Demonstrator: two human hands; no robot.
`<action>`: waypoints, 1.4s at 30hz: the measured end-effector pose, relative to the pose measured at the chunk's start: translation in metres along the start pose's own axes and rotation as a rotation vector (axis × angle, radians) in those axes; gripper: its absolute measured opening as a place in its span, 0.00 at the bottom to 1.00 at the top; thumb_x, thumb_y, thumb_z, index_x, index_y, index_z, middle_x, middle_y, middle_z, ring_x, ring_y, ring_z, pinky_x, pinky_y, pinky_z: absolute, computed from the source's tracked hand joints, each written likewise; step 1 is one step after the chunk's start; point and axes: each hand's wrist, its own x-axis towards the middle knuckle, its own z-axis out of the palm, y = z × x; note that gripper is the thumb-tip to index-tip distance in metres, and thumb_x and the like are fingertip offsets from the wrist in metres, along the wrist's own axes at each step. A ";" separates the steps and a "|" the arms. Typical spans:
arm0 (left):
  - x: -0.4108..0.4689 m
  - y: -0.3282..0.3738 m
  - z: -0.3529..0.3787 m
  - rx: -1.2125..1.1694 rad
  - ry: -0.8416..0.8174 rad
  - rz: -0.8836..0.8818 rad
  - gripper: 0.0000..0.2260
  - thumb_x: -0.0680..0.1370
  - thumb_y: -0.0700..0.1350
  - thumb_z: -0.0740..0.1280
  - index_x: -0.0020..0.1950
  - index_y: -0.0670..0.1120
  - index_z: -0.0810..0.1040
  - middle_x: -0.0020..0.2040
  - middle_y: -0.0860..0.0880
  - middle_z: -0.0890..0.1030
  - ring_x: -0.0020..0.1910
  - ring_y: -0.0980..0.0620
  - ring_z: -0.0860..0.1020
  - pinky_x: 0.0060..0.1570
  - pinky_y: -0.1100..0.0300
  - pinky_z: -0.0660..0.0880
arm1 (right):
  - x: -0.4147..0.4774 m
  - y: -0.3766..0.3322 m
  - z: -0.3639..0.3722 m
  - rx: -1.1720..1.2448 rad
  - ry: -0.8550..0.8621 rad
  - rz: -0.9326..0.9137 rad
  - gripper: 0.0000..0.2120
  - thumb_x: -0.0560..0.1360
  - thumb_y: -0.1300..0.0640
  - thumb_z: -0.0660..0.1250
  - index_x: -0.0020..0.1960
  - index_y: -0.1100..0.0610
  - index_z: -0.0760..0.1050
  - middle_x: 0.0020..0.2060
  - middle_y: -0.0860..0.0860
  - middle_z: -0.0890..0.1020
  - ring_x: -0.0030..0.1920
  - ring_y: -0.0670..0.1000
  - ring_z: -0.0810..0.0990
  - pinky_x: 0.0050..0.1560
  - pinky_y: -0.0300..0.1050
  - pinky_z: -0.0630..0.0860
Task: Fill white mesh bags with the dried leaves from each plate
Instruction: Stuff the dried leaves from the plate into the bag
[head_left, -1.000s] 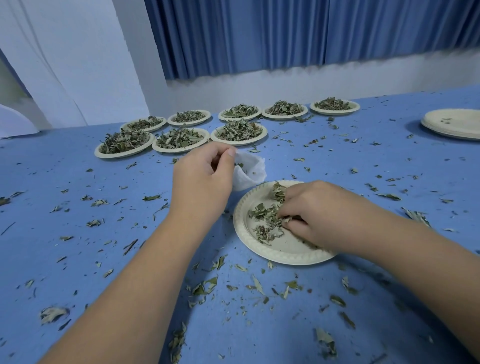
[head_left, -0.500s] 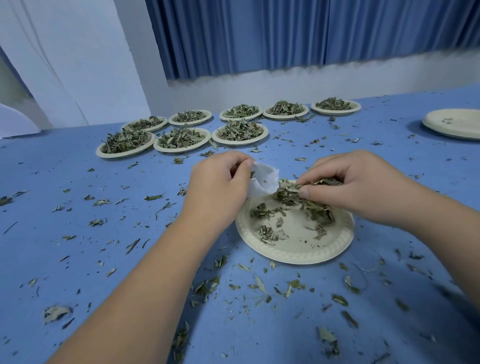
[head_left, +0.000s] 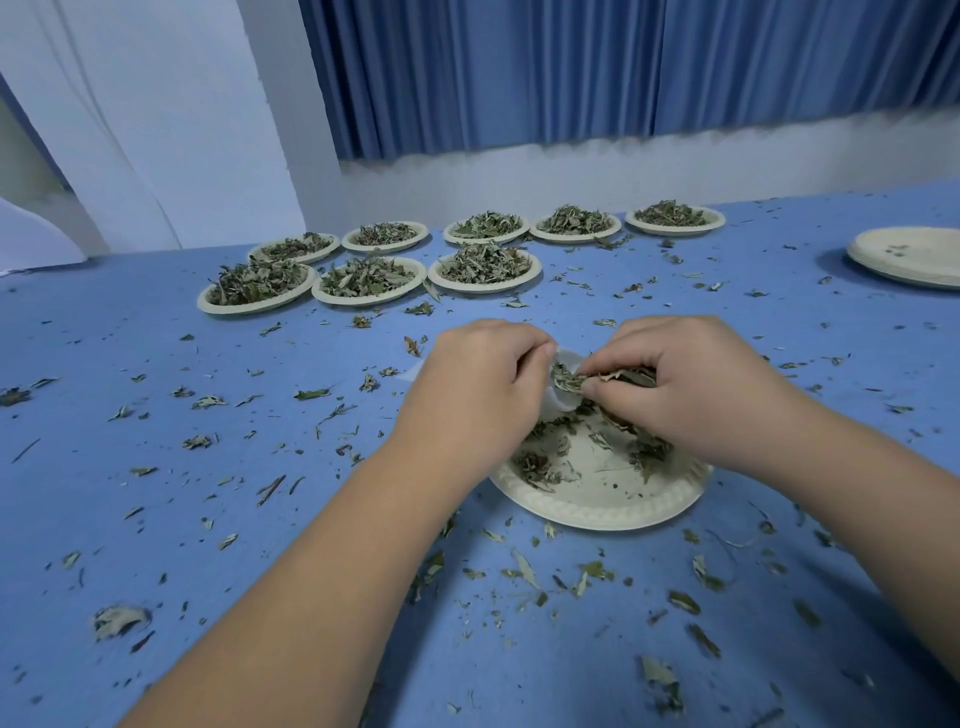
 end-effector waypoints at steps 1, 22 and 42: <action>-0.001 0.001 0.000 0.005 -0.007 0.004 0.08 0.80 0.43 0.65 0.48 0.44 0.85 0.39 0.49 0.82 0.42 0.52 0.76 0.44 0.60 0.69 | 0.000 -0.001 0.000 -0.020 0.012 -0.006 0.05 0.73 0.55 0.71 0.47 0.49 0.85 0.39 0.41 0.81 0.44 0.38 0.76 0.42 0.26 0.68; -0.002 0.014 0.007 -0.367 -0.007 -0.305 0.10 0.79 0.44 0.66 0.41 0.49 0.85 0.34 0.51 0.82 0.33 0.53 0.77 0.38 0.55 0.75 | -0.001 -0.015 0.010 -0.252 0.097 -0.134 0.07 0.75 0.55 0.69 0.46 0.57 0.84 0.36 0.54 0.79 0.40 0.54 0.77 0.43 0.48 0.74; 0.000 0.010 0.006 -0.475 0.009 -0.377 0.10 0.79 0.44 0.65 0.42 0.52 0.84 0.27 0.60 0.78 0.27 0.63 0.73 0.30 0.69 0.70 | -0.005 -0.027 0.008 -0.231 -0.119 -0.035 0.13 0.77 0.46 0.45 0.37 0.44 0.62 0.34 0.47 0.69 0.37 0.49 0.70 0.40 0.47 0.66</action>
